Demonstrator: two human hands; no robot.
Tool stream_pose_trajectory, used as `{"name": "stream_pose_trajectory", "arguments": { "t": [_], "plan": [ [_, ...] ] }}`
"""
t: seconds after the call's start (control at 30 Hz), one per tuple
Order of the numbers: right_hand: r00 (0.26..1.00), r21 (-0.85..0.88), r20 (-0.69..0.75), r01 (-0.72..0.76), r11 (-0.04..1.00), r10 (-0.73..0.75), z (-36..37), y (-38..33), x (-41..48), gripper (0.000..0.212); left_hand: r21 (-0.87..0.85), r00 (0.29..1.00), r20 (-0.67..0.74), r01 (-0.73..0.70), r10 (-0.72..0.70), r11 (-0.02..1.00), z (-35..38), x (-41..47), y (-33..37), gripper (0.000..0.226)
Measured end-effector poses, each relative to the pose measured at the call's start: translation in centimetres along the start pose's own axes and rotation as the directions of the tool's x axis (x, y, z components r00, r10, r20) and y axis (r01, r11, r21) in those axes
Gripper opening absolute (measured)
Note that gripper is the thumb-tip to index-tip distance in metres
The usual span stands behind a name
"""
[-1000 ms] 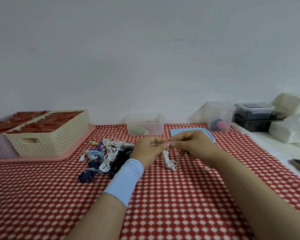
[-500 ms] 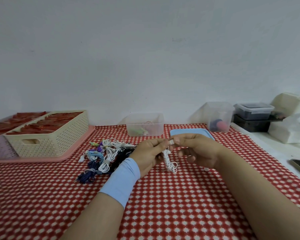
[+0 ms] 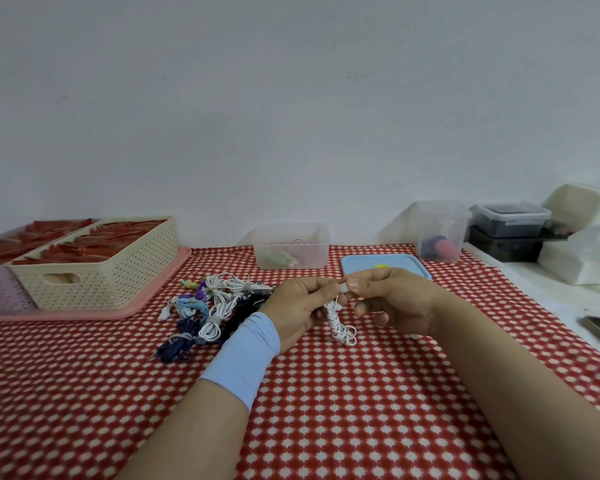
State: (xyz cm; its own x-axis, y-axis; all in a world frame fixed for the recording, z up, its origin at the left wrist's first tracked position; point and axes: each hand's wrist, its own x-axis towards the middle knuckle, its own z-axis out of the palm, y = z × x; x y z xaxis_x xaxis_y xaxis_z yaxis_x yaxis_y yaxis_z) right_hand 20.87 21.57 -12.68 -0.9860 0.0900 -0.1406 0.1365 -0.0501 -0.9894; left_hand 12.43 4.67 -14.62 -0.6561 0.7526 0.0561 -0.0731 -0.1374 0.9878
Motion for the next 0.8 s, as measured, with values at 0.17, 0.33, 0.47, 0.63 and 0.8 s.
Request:
{"name": "stream_pose_trajectory", "arguments": {
  "t": [0.17,0.33,0.47,0.63,0.8],
  "plan": [
    [0.999,0.007,-0.019,0.048,0.999,-0.048,0.2,-0.2,-0.2,0.035,-0.046,1.0,-0.019,-0.007,0.006,0.999,-0.1,0.3,0.0,0.018],
    [0.997,-0.048,-0.05,0.059,0.997,-0.061,0.2,0.1,0.0,0.032,0.021,1.0,-0.021,0.018,-0.018,1.0,-0.1,0.2,0.0,0.014],
    [0.988,-0.125,-0.103,0.104,0.987,-0.117,0.7,-0.1,-0.2,0.029,0.005,0.998,-0.063,0.005,-0.005,1.0,-0.2,0.3,0.2,0.012],
    [0.977,-0.401,-0.124,0.112,0.909,-0.175,1.3,-0.6,-1.0,0.027,-0.114,0.986,-0.163,-0.058,0.039,0.992,0.0,0.6,0.7,0.014],
    [0.978,-0.562,-0.111,0.083,0.823,-0.174,1.5,-0.2,-0.8,0.019,-0.131,0.975,-0.207,-0.105,0.077,0.986,-0.6,-0.1,1.5,0.012]
  ]
}}
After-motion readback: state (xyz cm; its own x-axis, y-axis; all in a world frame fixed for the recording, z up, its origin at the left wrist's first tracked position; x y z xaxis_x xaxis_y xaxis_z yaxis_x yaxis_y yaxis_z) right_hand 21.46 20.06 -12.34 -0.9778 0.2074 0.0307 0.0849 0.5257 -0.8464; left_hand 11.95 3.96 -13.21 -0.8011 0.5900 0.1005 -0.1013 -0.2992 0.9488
